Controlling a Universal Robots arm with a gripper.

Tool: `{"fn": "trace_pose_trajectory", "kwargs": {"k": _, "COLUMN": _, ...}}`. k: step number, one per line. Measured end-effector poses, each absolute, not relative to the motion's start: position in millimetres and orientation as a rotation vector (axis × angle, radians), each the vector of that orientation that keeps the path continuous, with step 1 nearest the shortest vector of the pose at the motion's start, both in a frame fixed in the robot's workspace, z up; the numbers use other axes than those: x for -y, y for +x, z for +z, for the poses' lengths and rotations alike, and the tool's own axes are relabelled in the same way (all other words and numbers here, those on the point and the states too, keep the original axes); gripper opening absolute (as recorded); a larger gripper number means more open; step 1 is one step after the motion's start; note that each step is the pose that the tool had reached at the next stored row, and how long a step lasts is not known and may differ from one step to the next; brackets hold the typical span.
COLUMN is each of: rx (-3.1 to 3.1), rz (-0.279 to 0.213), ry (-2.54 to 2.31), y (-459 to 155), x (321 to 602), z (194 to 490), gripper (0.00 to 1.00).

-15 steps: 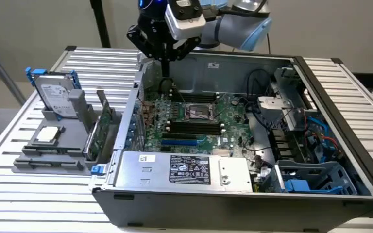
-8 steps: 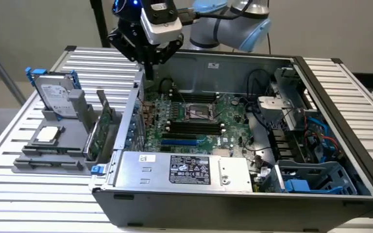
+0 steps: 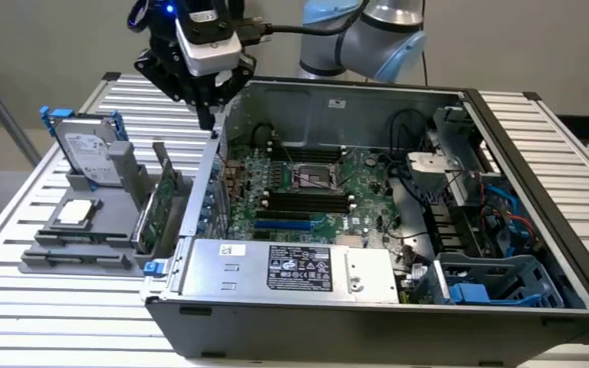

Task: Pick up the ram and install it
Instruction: 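Reach for the ram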

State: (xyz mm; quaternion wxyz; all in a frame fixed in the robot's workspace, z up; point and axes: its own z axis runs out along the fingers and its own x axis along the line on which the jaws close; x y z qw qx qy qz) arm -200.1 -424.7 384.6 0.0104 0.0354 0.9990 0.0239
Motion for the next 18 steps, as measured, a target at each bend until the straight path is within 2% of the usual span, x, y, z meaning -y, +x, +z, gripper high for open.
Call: {"fn": "trace_pose_trajectory", "kwargs": {"k": 18, "rx": -3.118, "rz": 0.073, "ry": 0.111, "y": -282, "x": 431, "z": 371, "gripper": 0.0}}
